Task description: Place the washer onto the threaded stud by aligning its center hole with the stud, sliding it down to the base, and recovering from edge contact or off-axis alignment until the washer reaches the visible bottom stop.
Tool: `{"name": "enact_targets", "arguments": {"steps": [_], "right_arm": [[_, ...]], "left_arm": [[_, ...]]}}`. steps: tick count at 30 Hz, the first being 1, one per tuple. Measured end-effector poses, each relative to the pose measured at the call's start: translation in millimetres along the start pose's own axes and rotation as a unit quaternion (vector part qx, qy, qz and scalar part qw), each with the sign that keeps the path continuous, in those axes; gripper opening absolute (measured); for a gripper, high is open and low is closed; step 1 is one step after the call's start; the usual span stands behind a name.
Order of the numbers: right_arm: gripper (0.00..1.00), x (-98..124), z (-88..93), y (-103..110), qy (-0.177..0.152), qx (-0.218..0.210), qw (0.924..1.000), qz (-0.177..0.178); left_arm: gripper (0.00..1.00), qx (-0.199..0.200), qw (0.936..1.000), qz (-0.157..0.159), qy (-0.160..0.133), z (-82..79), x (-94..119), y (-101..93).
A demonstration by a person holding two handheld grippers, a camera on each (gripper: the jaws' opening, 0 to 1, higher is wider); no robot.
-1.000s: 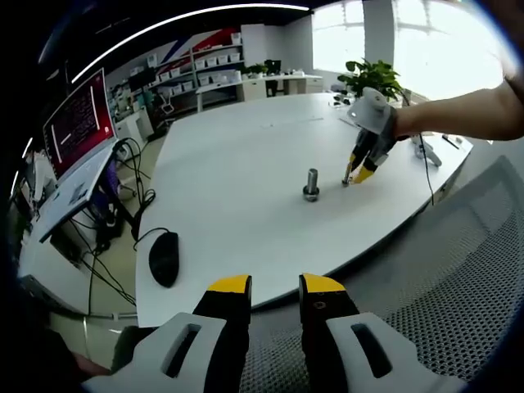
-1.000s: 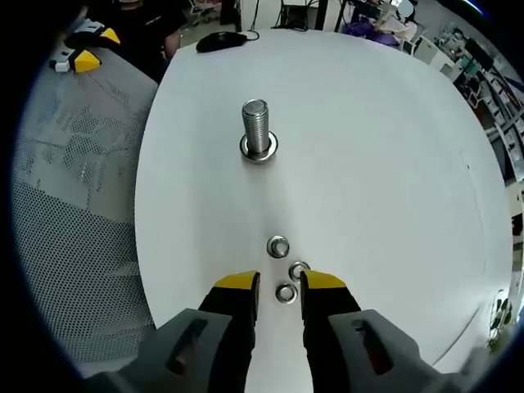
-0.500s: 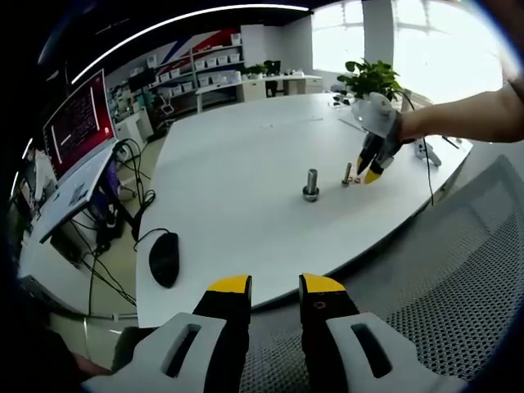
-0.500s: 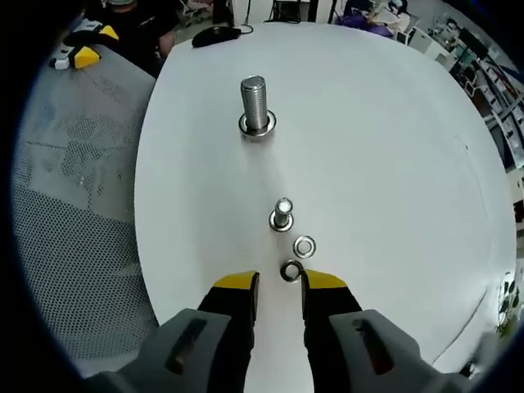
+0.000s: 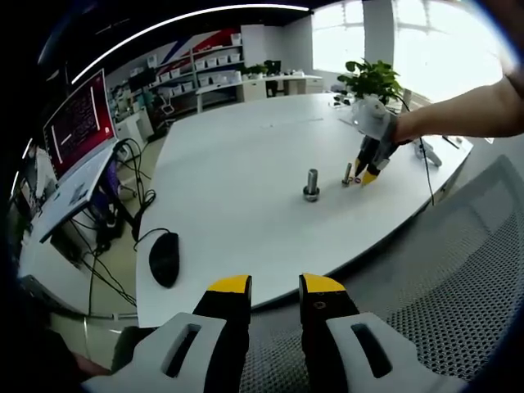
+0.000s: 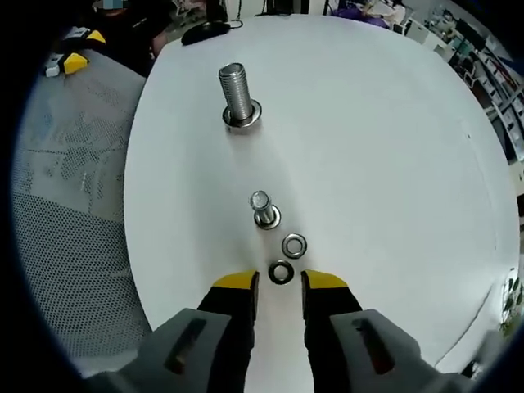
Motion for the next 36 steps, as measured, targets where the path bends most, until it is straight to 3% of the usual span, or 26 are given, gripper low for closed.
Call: {"name": "enact_targets", "arguments": {"steps": [4,13,22,36], "right_arm": [[0.16,-2,0.0,-5,-0.003,0.003,1.0000,0.005],[0.14,-2,-4.0,-2,0.016,0.012,0.9998,0.007],[0.15,-3,-10.7,-3,0.058,0.027,0.9979,0.012],[0.15,-4,-10.9,-1,0.061,0.024,0.9976,0.021]], "left_arm": [[0.21,0.001,1.0000,0.000,0.000,-0.1,0,0.2],[0.21,0.001,1.0000,0.000,-0.001,-0.4,0,0.4],[0.21,0.001,1.0000,0.000,-0.001,-0.5,0,0.3],[0.21,0.000,1.0000,0.000,0.002,-0.1,0,-0.2]]}}
Point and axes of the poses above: the point that each gripper's makers call its tool centre point, and the gripper's own axes: x roughly backward along the fingers, y roughly to its left, z roughly out of its underside, the point moved 8 cm from there along x, roughly backward along the fingers, and after that the axes turned 11 degrees about y, right-handed, at the moved point
